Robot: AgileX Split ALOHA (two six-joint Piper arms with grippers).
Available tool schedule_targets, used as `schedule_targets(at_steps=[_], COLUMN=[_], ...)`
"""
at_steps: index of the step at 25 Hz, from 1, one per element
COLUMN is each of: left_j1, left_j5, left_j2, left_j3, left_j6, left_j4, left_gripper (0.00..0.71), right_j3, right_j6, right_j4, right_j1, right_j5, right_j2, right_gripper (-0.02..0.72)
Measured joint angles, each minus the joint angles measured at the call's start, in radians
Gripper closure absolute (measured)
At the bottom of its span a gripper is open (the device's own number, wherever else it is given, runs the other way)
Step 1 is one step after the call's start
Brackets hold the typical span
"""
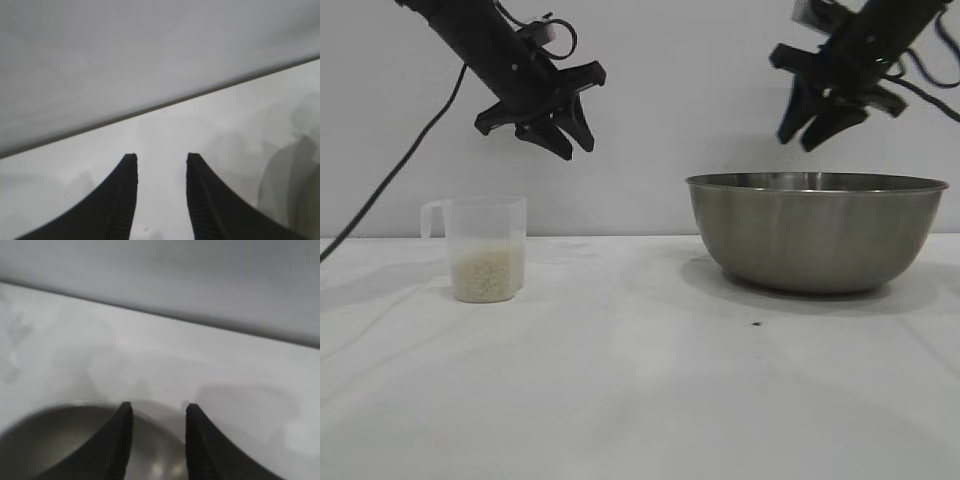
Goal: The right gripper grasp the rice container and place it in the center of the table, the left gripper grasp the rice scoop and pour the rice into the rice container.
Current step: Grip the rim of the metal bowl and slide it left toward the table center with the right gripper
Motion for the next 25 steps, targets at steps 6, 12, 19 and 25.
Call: schedule_targets(at_steps=[6,12,19,25], left_j1=[0.010,0.010,0.011,0.011], left_j5=[0.092,0.284,0.355,0.350], left_j2=[-0.056,-0.087,-0.112,-0.112], left_j3=[-0.002,-0.002,-0.002,0.002], left_j6=[0.000,-0.029,-0.045,-0.045], left_j4=[0.019,0.125,0.152,0.152], left_gripper=[0.515,0.515,0.515,0.515], right_j3=[-0.004,-0.004,0.083,0.209], right_j6=[0.042,0.107,0.130,0.121], right_j4=[-0.052,-0.115,-0.163,-0.188], right_j1=[-0.097,-0.102,-0.102,-0.102], right_j5=[0.141,0.317,0.342,0.319], right_j2=[-0.096,-0.103,-0.111,-0.088], right_gripper=[0.447,0.447,0.447,0.447])
